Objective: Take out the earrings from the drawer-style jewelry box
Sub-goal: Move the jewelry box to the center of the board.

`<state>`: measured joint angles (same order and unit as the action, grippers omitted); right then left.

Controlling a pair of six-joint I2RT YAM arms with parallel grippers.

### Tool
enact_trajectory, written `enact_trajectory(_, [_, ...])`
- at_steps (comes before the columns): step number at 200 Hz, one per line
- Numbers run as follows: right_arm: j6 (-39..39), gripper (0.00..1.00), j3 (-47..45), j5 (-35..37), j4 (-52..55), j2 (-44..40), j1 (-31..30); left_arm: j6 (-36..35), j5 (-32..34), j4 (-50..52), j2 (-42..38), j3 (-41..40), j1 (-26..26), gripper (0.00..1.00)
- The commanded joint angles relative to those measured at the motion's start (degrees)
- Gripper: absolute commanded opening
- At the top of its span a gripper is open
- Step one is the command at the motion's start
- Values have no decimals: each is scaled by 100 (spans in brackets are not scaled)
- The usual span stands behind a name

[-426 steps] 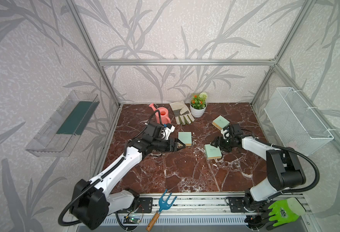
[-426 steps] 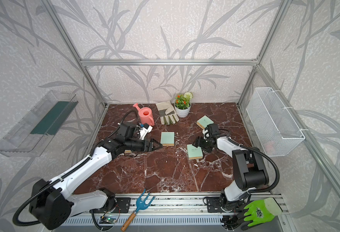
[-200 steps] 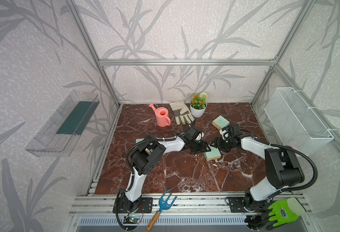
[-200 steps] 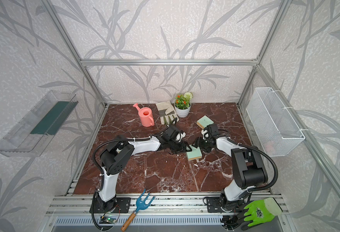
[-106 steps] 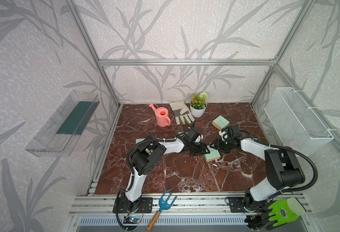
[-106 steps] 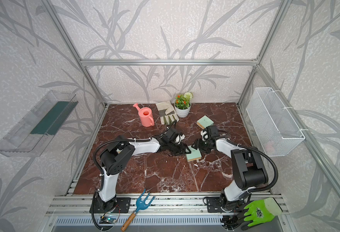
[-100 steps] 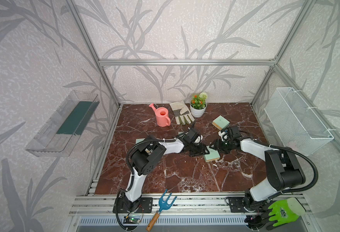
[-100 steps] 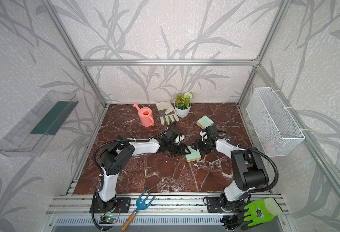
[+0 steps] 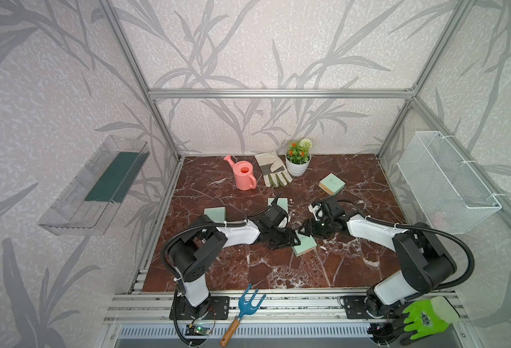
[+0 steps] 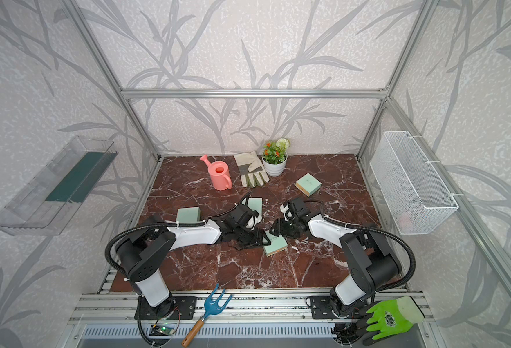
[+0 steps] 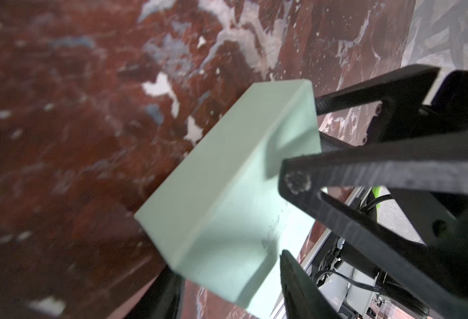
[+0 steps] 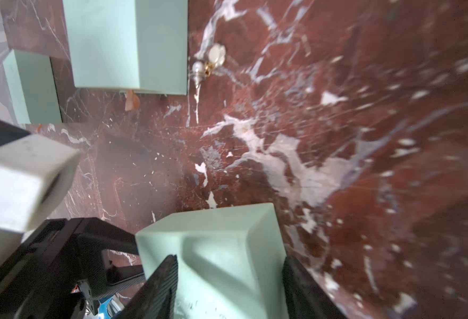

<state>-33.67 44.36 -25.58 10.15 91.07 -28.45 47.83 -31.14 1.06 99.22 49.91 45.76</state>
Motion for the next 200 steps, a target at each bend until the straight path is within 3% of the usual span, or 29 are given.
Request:
enact_trajectory(1, [-247,61,296,-233,-241,304,-369,-21,424,-125,-621,-280,52,55])
enact_trajectory(56, [-460,61,1212,-223,-247,1006,-994,3,1033,224,-1365,-1006,-43,56])
enact_trajectory(105, [-367,62,1556,259,109,1112,-1073,55,1544,445,-1699,-1370,-58,56])
enact_trajectory(130, [-325,66,1503,435,315,880,-976,41,1978,1044,-2164,-1489,-124,57])
enact_trajectory(149, [-325,67,1361,451,391,710,-827,-54,1876,1313,-2534,-1578,-263,57])
enact_trajectory(200, [1,67,554,745,871,-815,-582,-411,1245,1707,-3804,-1381,-681,58])
